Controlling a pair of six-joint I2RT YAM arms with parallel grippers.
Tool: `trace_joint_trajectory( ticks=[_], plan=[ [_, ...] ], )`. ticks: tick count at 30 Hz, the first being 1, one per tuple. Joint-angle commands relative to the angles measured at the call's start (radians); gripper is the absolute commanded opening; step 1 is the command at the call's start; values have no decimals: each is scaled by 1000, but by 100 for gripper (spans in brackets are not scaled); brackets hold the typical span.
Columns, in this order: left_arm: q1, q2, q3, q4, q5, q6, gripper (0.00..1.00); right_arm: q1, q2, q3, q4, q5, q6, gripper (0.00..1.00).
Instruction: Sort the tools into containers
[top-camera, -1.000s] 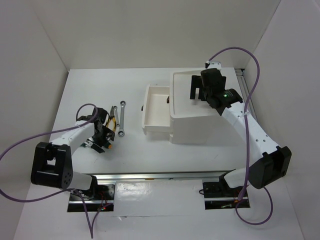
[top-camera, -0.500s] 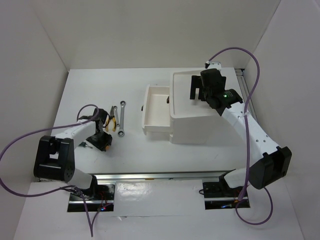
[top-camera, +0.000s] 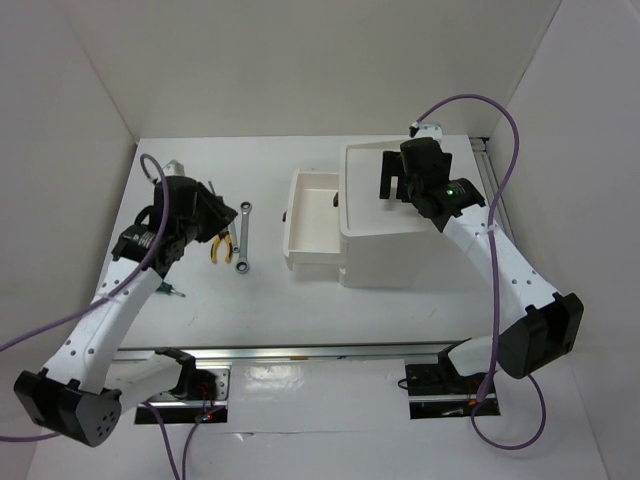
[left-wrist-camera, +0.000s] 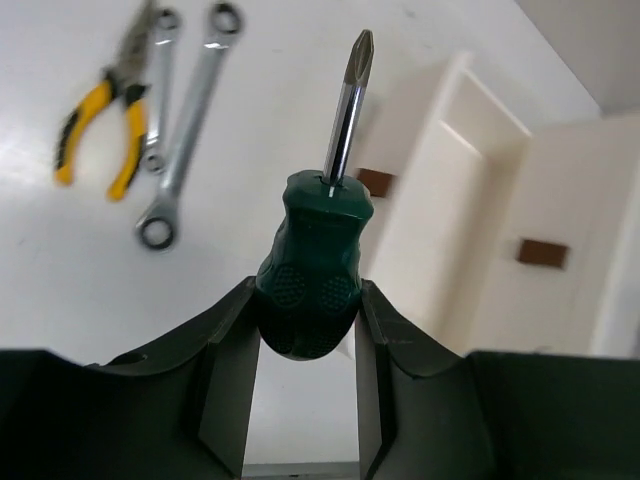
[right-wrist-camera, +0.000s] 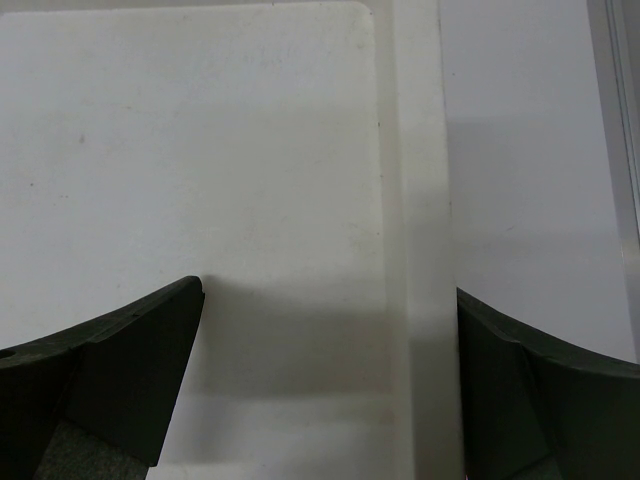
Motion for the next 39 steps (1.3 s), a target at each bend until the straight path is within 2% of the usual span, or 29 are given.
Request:
trace_joint_trajectory(
  ticks=[1,5,8,10,13,14,15,17,18,19,21,23,25,26,28,29,31,32,34,37,39],
  plan=[
    [-42,128,56,165,237,140,0,60,26,-41,-132,-73,-35,100],
    [-117,253,78,321,404,152,0,60,26,-50,-132,-64,-35,100],
    [-174,354,142,343,440,152,0,60,26,-50,-132,-64,-35,100],
    [-201,403,212,297,394,152,2,60,26,-50,-141,-64,-35,100],
    [-220,446,222,286,385,142,16,60,35,-41,-141,-64,-35,100],
    [-231,446,222,295,375,142,21,60,35,-41,-141,-64,-35,100],
    [-231,457,233,295,365,142,40,60,35,-41,-141,-64,-35,100],
    [-231,457,233,285,352,132,62,60,35,-41,-141,-64,-35,100],
    [-231,457,233,285,343,132,67,60,44,-41,-141,-64,-35,100],
    [-231,445,233,285,343,132,82,60,44,-41,-141,-64,-35,100],
    [-231,411,223,268,299,158,100,60,44,-41,-141,-64,-35,100],
    [-222,399,254,242,247,183,100,60,44,-41,-141,-64,-35,100],
    [-195,374,276,149,189,183,100,60,44,-41,-141,-75,-35,100],
    [-182,363,276,115,111,183,100,60,44,-41,-132,-75,-35,100],
    [-137,328,276,-23,0,95,100,60,44,-41,-132,-75,-35,100],
    [-117,316,245,-78,-107,45,100,60,53,-41,-132,-75,-35,100],
    [-27,296,198,-178,-170,-45,100,60,54,-41,-132,-75,-35,100],
    [11,287,138,-238,-186,-106,100,60,54,-41,-132,-75,-35,100],
    [136,261,69,-257,-197,-156,100,60,54,-41,-132,-84,-35,100],
    [298,251,-57,-231,-186,-156,100,60,54,-50,-132,-84,-35,100],
    [413,276,-120,-188,-130,-112,100,60,54,-50,-132,-84,-35,100]
  ],
)
